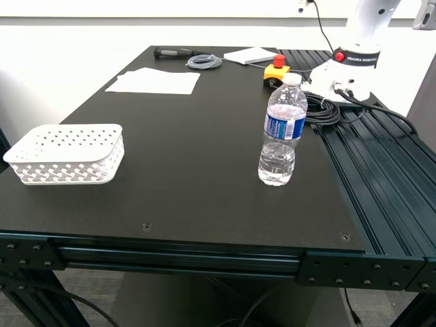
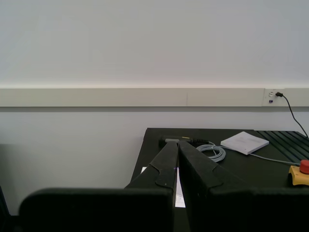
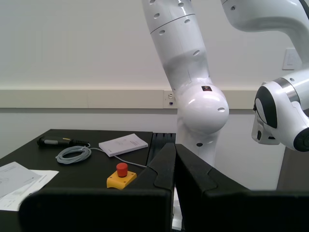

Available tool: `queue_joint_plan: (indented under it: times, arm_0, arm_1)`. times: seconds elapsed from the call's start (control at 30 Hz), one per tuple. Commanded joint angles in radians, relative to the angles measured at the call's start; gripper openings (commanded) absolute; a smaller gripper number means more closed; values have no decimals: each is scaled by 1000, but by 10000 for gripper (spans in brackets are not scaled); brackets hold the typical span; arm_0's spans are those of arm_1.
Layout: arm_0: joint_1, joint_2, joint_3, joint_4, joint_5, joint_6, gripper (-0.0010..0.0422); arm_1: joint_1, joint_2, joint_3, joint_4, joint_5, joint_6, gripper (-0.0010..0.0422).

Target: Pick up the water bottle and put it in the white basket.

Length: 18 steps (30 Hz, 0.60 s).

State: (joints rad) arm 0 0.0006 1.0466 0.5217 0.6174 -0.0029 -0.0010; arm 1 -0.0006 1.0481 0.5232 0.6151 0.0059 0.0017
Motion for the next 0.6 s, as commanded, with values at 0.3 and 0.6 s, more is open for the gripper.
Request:
queue_joint_plan:
  times: [0.3,0.6]
  arm_0:
    - [0,0,1,3,0,0,1]
    - [0,0,1,3,0,0,1]
  arm_1:
    - [-1,51,1,8,539,26,0]
    - [-53,280,33,9,964,78,0]
